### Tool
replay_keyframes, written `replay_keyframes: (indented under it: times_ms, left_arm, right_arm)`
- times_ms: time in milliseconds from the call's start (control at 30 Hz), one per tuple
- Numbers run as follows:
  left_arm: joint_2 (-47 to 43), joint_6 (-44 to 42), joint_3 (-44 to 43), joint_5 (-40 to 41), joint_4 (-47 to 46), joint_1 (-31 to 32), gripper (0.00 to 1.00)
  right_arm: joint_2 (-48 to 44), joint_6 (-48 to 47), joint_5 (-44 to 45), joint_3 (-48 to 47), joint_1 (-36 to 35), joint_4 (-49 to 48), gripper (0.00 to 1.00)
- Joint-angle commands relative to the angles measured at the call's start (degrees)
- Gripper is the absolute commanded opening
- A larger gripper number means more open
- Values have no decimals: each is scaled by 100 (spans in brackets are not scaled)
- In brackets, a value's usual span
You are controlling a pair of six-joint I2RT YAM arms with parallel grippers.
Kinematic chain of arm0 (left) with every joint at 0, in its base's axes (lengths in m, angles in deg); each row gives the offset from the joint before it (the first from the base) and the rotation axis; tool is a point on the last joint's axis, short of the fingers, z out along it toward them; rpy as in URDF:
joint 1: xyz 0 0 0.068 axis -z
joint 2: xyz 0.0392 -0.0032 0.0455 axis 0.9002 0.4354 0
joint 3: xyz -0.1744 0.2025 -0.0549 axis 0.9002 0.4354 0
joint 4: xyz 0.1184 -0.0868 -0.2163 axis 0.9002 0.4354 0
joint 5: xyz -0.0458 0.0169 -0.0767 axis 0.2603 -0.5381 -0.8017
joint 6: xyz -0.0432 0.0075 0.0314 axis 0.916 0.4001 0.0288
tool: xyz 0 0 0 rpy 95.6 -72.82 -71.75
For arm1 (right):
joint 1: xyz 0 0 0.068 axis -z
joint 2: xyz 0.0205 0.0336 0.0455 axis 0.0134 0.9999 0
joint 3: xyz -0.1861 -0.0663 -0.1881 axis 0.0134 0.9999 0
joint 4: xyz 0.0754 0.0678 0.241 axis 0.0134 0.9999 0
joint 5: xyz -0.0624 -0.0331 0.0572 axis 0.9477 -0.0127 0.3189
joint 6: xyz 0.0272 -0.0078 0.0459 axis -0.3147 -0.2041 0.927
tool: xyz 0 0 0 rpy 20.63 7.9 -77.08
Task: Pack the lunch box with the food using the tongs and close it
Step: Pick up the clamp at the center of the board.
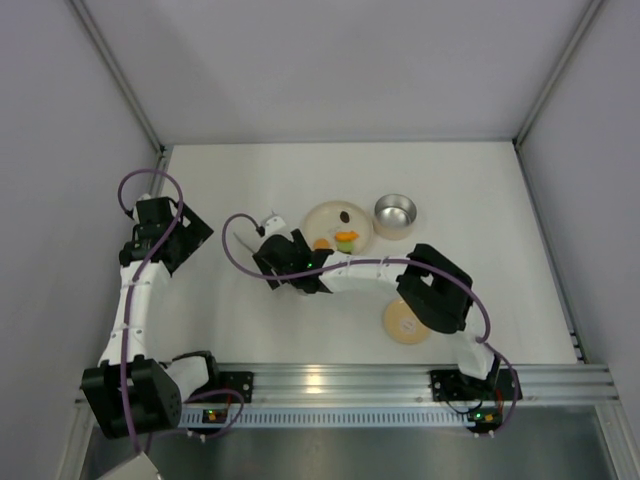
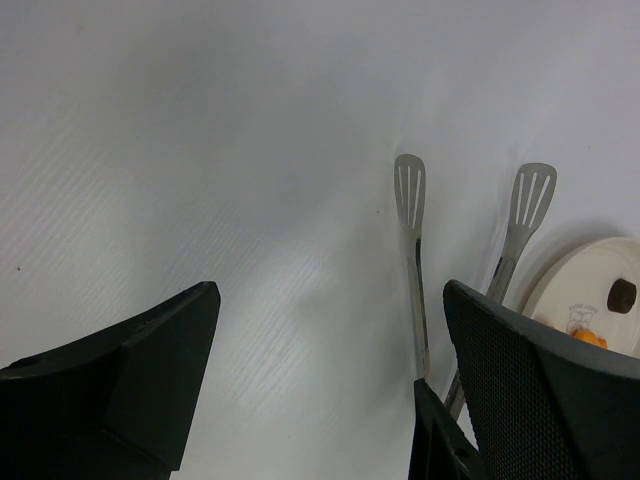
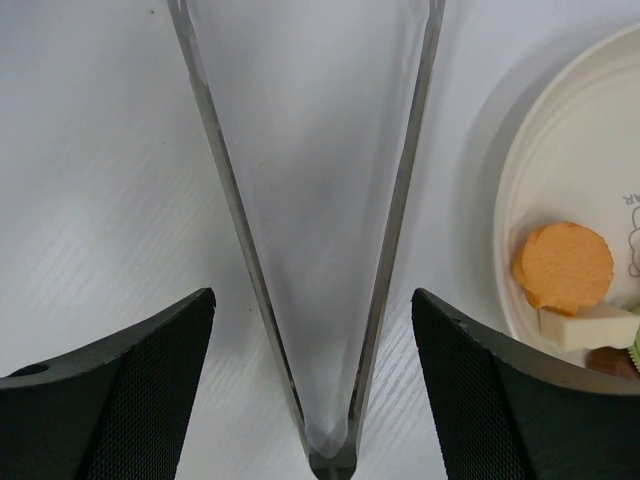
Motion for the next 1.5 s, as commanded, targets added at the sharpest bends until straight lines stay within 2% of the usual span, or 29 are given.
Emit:
replay_keyframes:
  times_ms: [0, 667, 1067, 1333, 1467]
  left_arm:
    - [-132, -48, 34, -15, -181, -28, 98]
    - [-123, -48, 52, -15, -182, -28, 98]
    - [-124, -57, 60, -32, -182, -28, 98]
    - [-158, -65, 78, -76, -190, -28, 98]
    - [-167, -74, 87, -76, -190, -28, 99]
  right_arm:
    - [152, 61, -191, -64, 117, -77, 79]
    - [125, 44, -561, 621, 231, -586, 73]
    - [459, 43, -438, 323, 231, -604, 71]
    - [407, 105, -412, 516, 310, -779, 56]
    - [83, 114, -184, 709, 319, -762, 48]
